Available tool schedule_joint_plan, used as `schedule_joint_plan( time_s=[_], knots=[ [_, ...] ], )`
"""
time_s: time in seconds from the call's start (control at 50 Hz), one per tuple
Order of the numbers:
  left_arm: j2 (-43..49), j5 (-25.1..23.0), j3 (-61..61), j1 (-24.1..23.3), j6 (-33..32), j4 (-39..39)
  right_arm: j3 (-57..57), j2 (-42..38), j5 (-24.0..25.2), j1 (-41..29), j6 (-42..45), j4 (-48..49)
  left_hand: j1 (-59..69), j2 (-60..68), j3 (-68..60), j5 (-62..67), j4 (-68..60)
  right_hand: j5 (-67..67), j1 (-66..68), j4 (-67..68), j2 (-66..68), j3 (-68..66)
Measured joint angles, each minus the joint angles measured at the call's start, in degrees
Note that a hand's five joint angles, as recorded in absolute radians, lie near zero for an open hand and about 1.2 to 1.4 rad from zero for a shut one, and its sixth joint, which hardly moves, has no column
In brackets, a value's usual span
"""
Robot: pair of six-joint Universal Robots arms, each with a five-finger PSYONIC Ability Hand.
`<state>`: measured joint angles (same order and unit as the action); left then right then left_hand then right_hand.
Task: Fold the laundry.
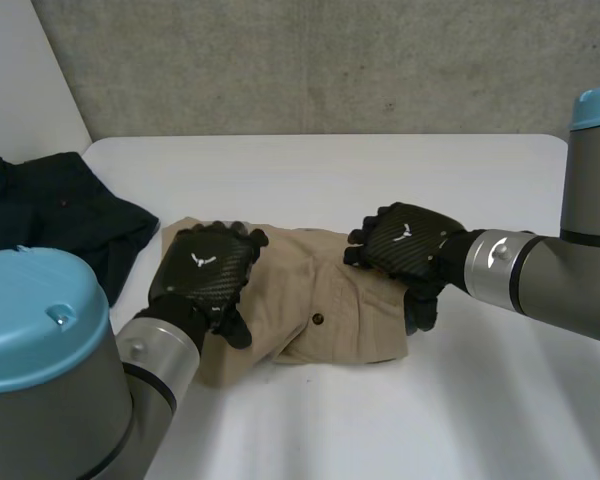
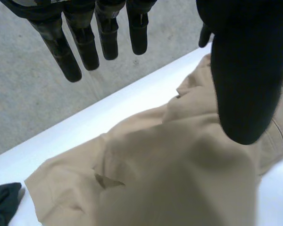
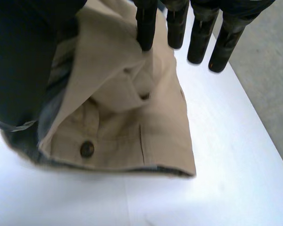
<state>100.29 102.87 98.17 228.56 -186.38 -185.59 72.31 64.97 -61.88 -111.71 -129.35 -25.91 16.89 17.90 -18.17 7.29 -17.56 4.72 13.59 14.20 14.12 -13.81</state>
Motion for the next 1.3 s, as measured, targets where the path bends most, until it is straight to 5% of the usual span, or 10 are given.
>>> schedule_joint_plan(
  time_s=[0.14,0.24,0.4,0.64,0.82,1.0,1.12,1.16,1.18,1.3],
  knots=[
    [-1.87,-1.09,-2.07,3.69,-0.59,0.06,0.64,2.8,-3.56,0.74,-11.62,4.57,-0.19,-1.65,2.08,-1.91,1.59,-0.82,-1.67,-0.87,-1.48,1.58],
    [-2.52,-10.84,-5.72,11.48,-1.52,0.61,1.61,9.05,-7.77,1.57,-40.5,8.8,-0.19,-1.65,2.08,-1.91,1.59,-0.82,-1.67,-0.87,-1.48,1.59],
    [0.36,-23.5,-8.74,20.95,-4.52,7.6,3.52,12.76,-9.98,2.35,-57.44,4.4,0.14,-0.7,1.05,-0.13,0.5,-0.82,-1.67,-0.87,-1.48,1.58],
    [1.51,-23.14,-5.3,22.43,-11.49,15.69,5.38,12.11,-11.39,1.87,-58.62,1.51,3.45,2.65,-2.37,3.59,-3.14,-0.82,-1.67,-0.87,-1.48,1.59],
    [-0.53,-22.65,0.73,21.59,-15.04,16.31,5.79,4.22,-21.34,-3.15,-57.26,4.84,7.43,6.5,-6.26,7.33,-6.85,-0.82,-1.67,-0.87,-1.48,1.58],
    [0.87,-22.62,3.53,20.97,-17.74,14.77,6.16,-2.49,-25.06,-4.48,-56.94,7.51,35.35,32.74,-32.29,33.0,-33.07,-0.7,-1.47,-0.68,-1.16,1.08],
    [2.67,-21.6,2.56,21.05,-18.06,11.5,4.81,-5.27,-25.06,-4.33,-56.98,8.65,48.42,49.84,-49.21,49.07,-50.36,34.7,33.38,37.03,38.06,-37.63],
    [2.68,-20.45,1.38,21.03,-18.0,9.93,4.52,-5.35,-25.05,-4.31,-56.95,8.84,48.42,50.36,-49.86,49.07,-50.92,34.7,33.38,37.03,38.06,-37.63],
    [2.55,-19.85,0.73,21.0,-17.94,9.39,2.88,-5.22,-24.99,-4.23,-56.49,9.64,48.42,50.37,-49.87,49.07,-50.98,49.49,41.85,52.06,52.15,-52.15],
    [-2.62,-14.68,-7.51,20.19,-16.88,7.47,-4.83,0.39,-24.66,-4.57,-47.22,10.1,48.42,50.39,-49.87,49.07,-51.07,51.6,42.25,53.8,52.58,-53.51]
  ],
)
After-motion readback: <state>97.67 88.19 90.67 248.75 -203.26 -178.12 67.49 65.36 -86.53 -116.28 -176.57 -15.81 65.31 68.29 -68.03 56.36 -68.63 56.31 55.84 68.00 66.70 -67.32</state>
